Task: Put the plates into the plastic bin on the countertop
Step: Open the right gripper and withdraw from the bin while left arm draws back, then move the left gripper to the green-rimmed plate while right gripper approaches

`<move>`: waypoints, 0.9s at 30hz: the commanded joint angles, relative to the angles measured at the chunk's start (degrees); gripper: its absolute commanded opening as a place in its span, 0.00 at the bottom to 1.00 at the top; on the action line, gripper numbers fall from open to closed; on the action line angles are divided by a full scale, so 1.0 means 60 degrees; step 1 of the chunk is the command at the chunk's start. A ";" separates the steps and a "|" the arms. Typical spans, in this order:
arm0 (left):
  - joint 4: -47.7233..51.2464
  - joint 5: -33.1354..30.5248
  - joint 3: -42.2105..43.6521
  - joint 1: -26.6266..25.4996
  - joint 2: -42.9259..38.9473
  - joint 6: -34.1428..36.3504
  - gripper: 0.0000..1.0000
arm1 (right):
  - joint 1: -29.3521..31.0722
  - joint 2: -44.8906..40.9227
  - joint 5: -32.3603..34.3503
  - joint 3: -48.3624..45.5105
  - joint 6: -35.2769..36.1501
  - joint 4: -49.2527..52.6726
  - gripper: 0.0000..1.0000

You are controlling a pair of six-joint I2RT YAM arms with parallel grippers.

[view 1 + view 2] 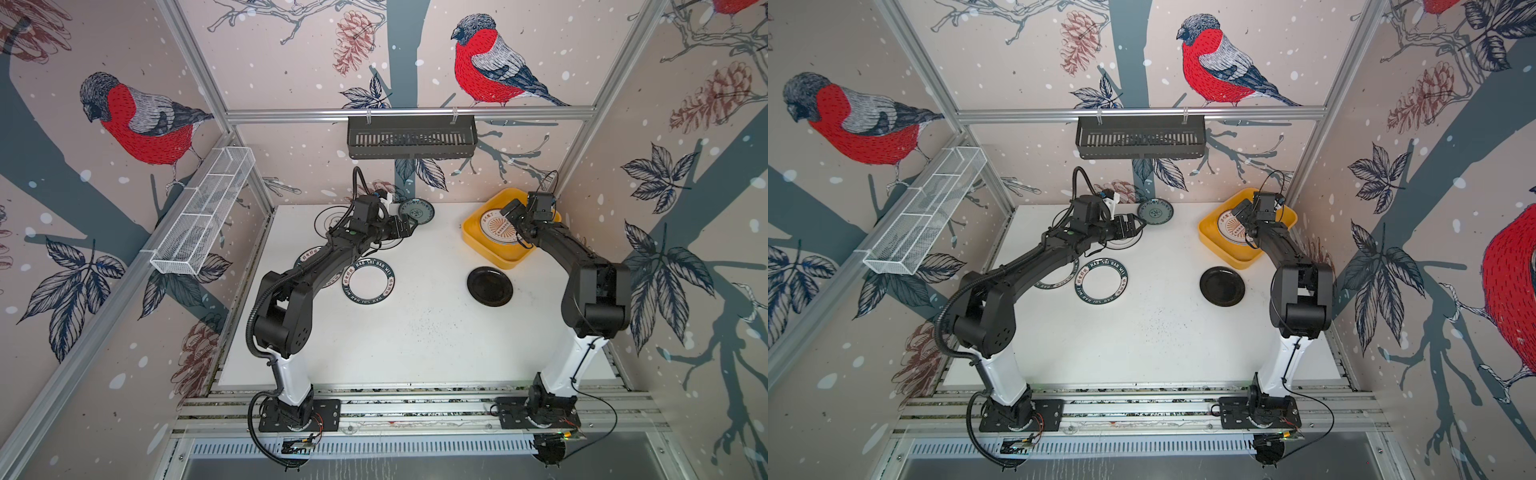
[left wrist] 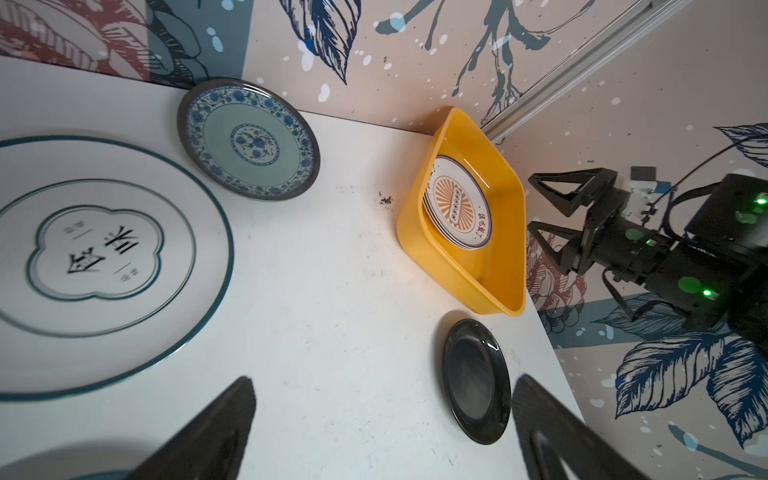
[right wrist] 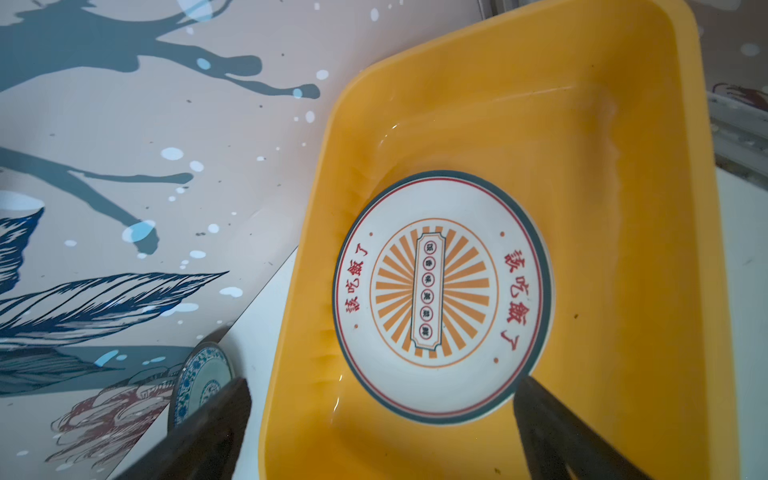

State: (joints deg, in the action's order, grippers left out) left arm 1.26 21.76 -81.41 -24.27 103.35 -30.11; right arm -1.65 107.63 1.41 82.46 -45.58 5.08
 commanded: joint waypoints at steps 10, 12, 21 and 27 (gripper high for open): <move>0.0124 -0.1972 0.3392 0.0383 -0.3145 -0.1055 0.96 | 0.1751 -0.2527 -0.0192 -0.1837 0.1018 -0.0384 1.00; 0.0273 -0.2249 0.3968 0.0462 -0.3733 -0.1324 0.96 | 0.2028 -0.2998 -0.0477 -0.2344 0.1031 -0.0496 1.00; -0.0013 -0.1795 0.7132 0.1867 -0.6225 -0.2607 0.95 | 0.2810 -0.4708 -0.1253 -0.4455 0.0510 -0.1330 1.00; 0.0195 -0.0787 0.7785 0.2733 -0.6307 -0.2599 0.95 | 0.3678 -0.4328 -0.2617 -0.4393 0.0892 -0.1827 1.00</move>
State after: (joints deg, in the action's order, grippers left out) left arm 2.57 13.06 -35.51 -9.52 64.88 -44.82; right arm 18.72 80.49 -8.71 55.44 -41.76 -1.98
